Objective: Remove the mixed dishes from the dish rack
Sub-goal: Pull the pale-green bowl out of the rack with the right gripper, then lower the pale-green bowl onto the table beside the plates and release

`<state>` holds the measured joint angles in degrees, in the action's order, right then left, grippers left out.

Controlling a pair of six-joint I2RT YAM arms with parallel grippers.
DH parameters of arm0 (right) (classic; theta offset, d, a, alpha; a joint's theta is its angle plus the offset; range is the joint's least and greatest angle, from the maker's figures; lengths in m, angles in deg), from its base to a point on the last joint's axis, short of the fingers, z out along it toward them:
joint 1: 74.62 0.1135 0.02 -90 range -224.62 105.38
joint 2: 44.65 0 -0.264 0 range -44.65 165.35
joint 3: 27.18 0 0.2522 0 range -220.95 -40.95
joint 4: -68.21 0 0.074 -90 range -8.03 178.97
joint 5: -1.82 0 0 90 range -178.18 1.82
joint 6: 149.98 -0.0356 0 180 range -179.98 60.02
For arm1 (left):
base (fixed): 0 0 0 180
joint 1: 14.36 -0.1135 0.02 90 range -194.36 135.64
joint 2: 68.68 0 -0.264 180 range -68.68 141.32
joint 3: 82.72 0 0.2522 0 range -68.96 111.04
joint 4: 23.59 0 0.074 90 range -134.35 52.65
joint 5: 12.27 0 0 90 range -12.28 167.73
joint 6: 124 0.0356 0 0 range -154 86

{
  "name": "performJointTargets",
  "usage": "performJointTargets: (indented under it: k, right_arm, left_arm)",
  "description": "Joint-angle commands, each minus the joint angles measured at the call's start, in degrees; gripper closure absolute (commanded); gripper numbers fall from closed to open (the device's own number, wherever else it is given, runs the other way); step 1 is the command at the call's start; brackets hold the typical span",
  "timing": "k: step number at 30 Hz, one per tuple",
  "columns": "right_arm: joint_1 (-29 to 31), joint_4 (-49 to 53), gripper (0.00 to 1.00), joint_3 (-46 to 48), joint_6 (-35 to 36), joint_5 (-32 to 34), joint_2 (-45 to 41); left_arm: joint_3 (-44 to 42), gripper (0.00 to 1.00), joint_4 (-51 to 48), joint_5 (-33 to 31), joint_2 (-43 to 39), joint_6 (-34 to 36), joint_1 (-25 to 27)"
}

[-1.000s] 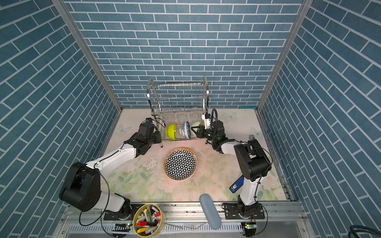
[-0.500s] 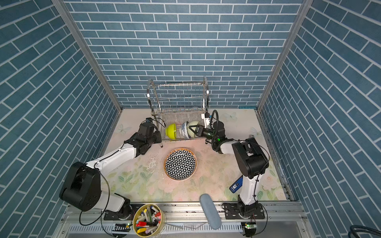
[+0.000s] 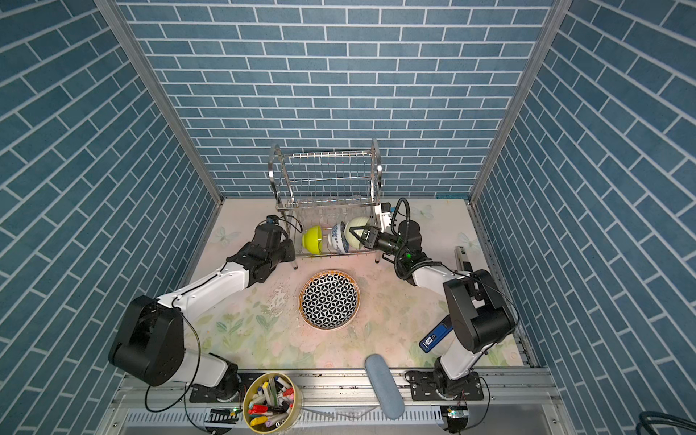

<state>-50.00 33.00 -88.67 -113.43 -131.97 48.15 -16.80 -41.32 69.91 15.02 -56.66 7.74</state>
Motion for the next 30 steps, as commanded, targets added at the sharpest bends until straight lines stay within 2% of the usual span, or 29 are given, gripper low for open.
performJointTargets:
  k: [1,4,9,12,15,23,30]
  right_arm:
    - [0.5,5.57,1.0,2.38,5.04,-0.08,-5.88]
    - [1.64,17.87,1.0,3.08,10.83,1.92,-11.23]
    - [6.69,53.76,1.0,-2.51,27.08,14.22,-19.92]
    - [9.12,68.98,1.0,-6.79,31.7,21.08,-20.96]
    - [11.05,79.59,1.0,-10.1,34.06,27.33,-20.83]
    - [13.32,96.73,1.0,-17.8,37.19,36.31,-16.67]
    - [14.94,98.41,1.0,-19.46,39.25,37.32,-10.79]
  left_arm:
    - [0.94,0.89,0.41,-0.26,0.9,-1.33,-0.39]
    - [0.84,0.9,0.54,-0.1,0.89,-1.34,-0.32]
    - [0.75,0.9,0.97,0.23,1.02,-1.5,-0.34]
    - [0.72,0.9,1.07,0.25,1.01,-1.6,-0.36]
    - [0.7,0.9,1.07,0.33,1.01,-1.6,-0.36]
    - [0.22,0.9,0.89,0.07,0.41,-1.5,-0.36]
    - [0.14,0.9,1.08,0.12,0.43,-1.51,-0.32]
